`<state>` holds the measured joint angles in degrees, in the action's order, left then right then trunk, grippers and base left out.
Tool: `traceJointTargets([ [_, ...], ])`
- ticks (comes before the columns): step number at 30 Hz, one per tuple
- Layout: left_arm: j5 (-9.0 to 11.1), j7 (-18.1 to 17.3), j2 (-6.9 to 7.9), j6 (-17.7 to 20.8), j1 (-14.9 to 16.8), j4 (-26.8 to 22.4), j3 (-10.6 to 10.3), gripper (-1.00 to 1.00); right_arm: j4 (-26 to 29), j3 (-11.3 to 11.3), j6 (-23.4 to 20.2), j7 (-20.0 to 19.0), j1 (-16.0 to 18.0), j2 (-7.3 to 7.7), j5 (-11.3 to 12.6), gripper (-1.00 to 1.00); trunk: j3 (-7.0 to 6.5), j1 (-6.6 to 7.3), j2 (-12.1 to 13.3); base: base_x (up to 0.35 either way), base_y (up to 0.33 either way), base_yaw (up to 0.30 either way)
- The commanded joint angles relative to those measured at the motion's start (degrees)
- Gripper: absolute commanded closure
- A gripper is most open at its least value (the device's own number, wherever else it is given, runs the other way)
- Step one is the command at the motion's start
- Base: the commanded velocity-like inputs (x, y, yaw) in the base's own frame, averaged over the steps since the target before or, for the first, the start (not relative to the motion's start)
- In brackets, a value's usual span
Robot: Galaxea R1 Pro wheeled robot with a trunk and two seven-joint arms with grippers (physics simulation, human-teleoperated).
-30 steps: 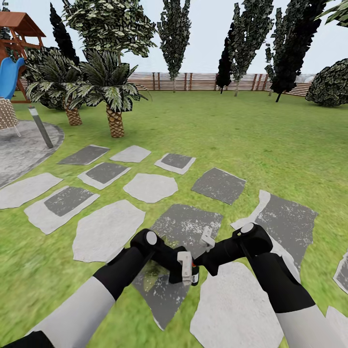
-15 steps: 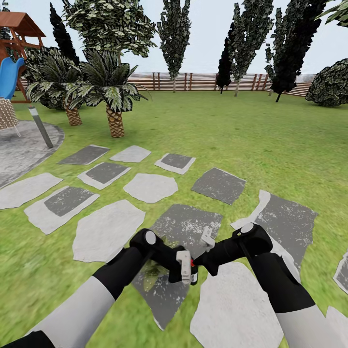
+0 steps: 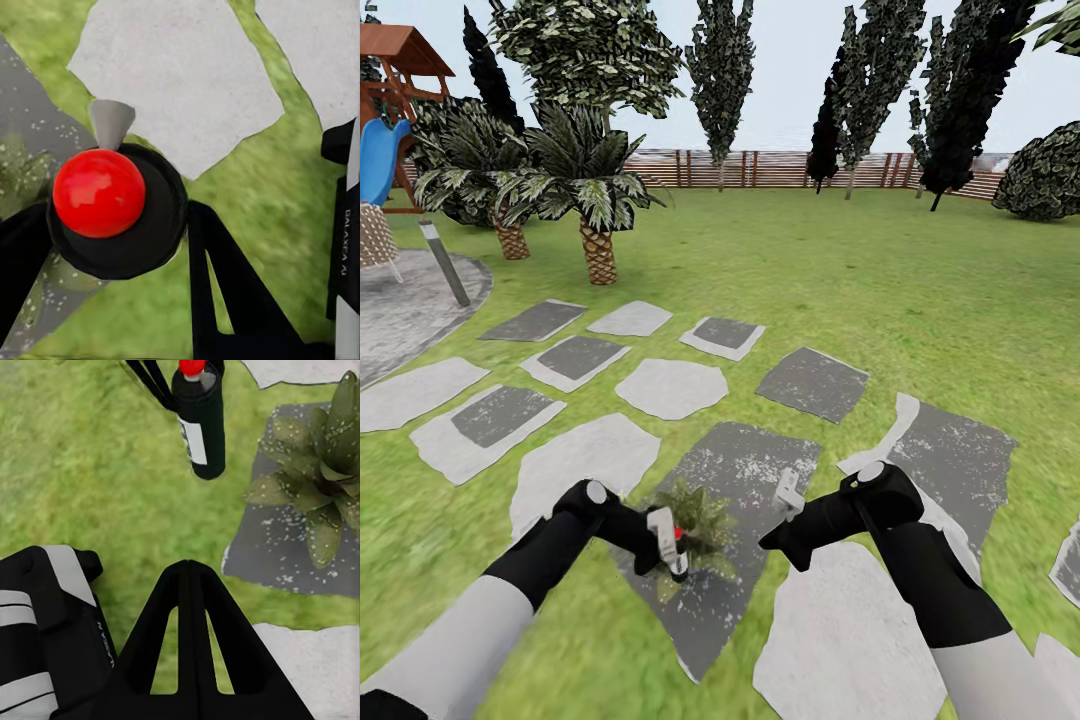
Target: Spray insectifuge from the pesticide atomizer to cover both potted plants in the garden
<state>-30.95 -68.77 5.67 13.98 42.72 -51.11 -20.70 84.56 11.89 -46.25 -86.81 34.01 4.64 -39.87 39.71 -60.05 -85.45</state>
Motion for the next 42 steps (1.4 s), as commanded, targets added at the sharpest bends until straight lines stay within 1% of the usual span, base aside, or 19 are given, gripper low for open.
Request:
traceJointTargets([
  [1, -0.03, 0.01, 0.47, 0.57, -0.59, 0.10, 3.33, 1.00, 0.06, 0.00, -0.60, -0.38, -0.02, 0.04, -0.47, 1.00, 0.05, 0.00, -0.03, 0.000, 0.000, 0.000],
  [5, -0.07, 0.37, 0.95, 0.53, -4.12, -0.09, 15.10, 1.00, 0.13, -0.38, -0.60, -0.17, -0.60, 0.18, -0.36, 1.00, 0.05, 0.00, -0.03, 0.000, 0.000, 0.000],
  [7, -0.07, 0.52, 0.96, 0.52, -6.94, -0.21, 23.98, 1.00, 0.08, -3.32, -0.61, 0.19, -0.80, 1.66, -0.25, 1.00, 0.05, 0.00, -0.03, 0.000, 0.000, 0.000],
  [8, -0.07, 0.84, 0.94, 0.52, -8.48, -0.26, 29.27, 1.00, -0.12, -7.63, -0.59, 1.00, -0.84, 2.35, -0.23, 1.00, 0.05, 0.00, -0.03, 0.000, 0.000, 0.000],
  [10, -0.07, 2.72, 0.85, 0.52, -11.48, -0.31, 39.80, 1.00, -0.44, -21.32, 0.90, 4.14, -0.87, 2.91, -0.22, 1.00, 0.05, 0.00, -0.03, 0.000, 0.000, 0.000],
  [11, -0.07, 3.58, 0.81, 0.50, -12.25, -0.39, 42.67, 1.00, -0.63, -26.30, 2.91, 4.86, -0.87, 2.96, -0.21, 1.00, 0.05, 0.00, -0.03, 0.000, 0.000, 0.000],
  [15, -0.07, 13.00, 0.61, -0.25, -18.03, -0.60, 58.66, 1.00, -10.68, -57.27, 23.59, 9.80, -0.88, 2.56, -0.21, 1.00, 0.05, 0.00, -0.03, 0.000, 0.000, 0.000],
  [16, -0.07, 15.62, 0.58, -0.39, -19.77, -0.57, 61.56, 1.00, -15.15, -63.14, 28.17, 12.68, -0.88, 2.52, -0.21, 1.00, 0.05, 0.00, -0.03, 0.000, 0.000, 0.000],
  [18, 0.00, 20.55, 0.52, -0.93, -22.31, -0.53, 65.84, 1.00, -23.49, -70.69, 37.19, 19.90, -0.88, 2.49, -0.21, 1.00, 0.05, 0.00, -0.03, 0.000, 0.000, 0.000],
  [20, 0.07, 25.57, 0.47, -4.15, -24.36, -0.42, 69.43, 1.00, -32.20, -76.06, 44.08, 29.25, -0.88, 2.48, -0.16, 1.00, 0.05, 0.00, -0.03, 0.000, 0.000, 0.000],
  [22, 0.06, 30.77, 0.40, -8.61, -25.68, -0.06, 72.46, 1.00, -40.00, -78.30, 47.27, 37.72, -0.88, 2.48, -0.11, 1.00, 0.05, 0.00, -0.03, 0.000, 0.000, 0.000],
  [25, 0.09, 44.21, 0.28, -13.31, -26.97, 4.82, 75.01, 1.00, -48.91, -79.31, 56.58, 49.58, -0.99, 2.42, -0.11, 1.00, 0.05, 0.00, -0.03, 0.000, 0.000, 0.000],
  [26, 0.10, 46.20, 0.28, -14.18, -27.18, 6.67, 75.14, 1.00, -50.27, -79.37, 59.32, 50.98, -1.03, 2.41, -0.12, -1.00, 0.05, 0.00, -0.03, 0.000, 0.000, 0.000],
  [28, 0.10, 48.98, 0.30, -18.02, -27.49, 11.69, 75.24, 1.00, -55.27, -79.45, 67.08, 54.85, -1.23, 2.40, -0.06, -1.00, 0.05, 0.00, -0.03, 0.000, 0.000, 0.000],
  [34, 0.10, 50.82, 0.31, -20.31, -27.46, 14.69, 75.35, 1.00, -63.44, -79.47, 70.85, 61.08, -1.31, 2.47, -0.12, -1.00, 0.05, 0.00, -0.03, 0.000, 0.000, 0.000],
  [36, 0.10, 61.26, 0.31, -20.38, -27.36, 18.44, 75.22, 1.00, -64.39, -79.48, 71.00, 64.78, -1.31, 2.45, -0.06, -1.00, 0.05, 0.00, -0.03, 0.000, 0.000, 0.000],
  [37, 0.10, 64.03, 0.33, -20.40, -27.35, 19.21, 75.16, 1.00, -64.50, -79.48, 71.04, 66.65, -1.31, 2.43, -0.08, -1.00, 0.05, 0.00, -0.03, 0.000, 0.000, 0.000],
  [39, 0.10, 68.50, 0.38, -20.45, -27.34, 20.56, 75.04, 1.00, -65.39, -79.46, 71.10, 70.35, -1.31, 2.38, -0.11, -1.00, 0.05, 0.00, -0.03, 0.000, 0.000, 0.000],
  [42, 0.10, 69.86, 0.32, -20.48, -27.41, 21.08, 74.95, 1.00, -70.50, -79.22, 71.05, 71.42, -1.32, 2.46, -0.33, -1.00, 0.05, 0.00, -0.03, 0.000, 0.000, 0.000],
])
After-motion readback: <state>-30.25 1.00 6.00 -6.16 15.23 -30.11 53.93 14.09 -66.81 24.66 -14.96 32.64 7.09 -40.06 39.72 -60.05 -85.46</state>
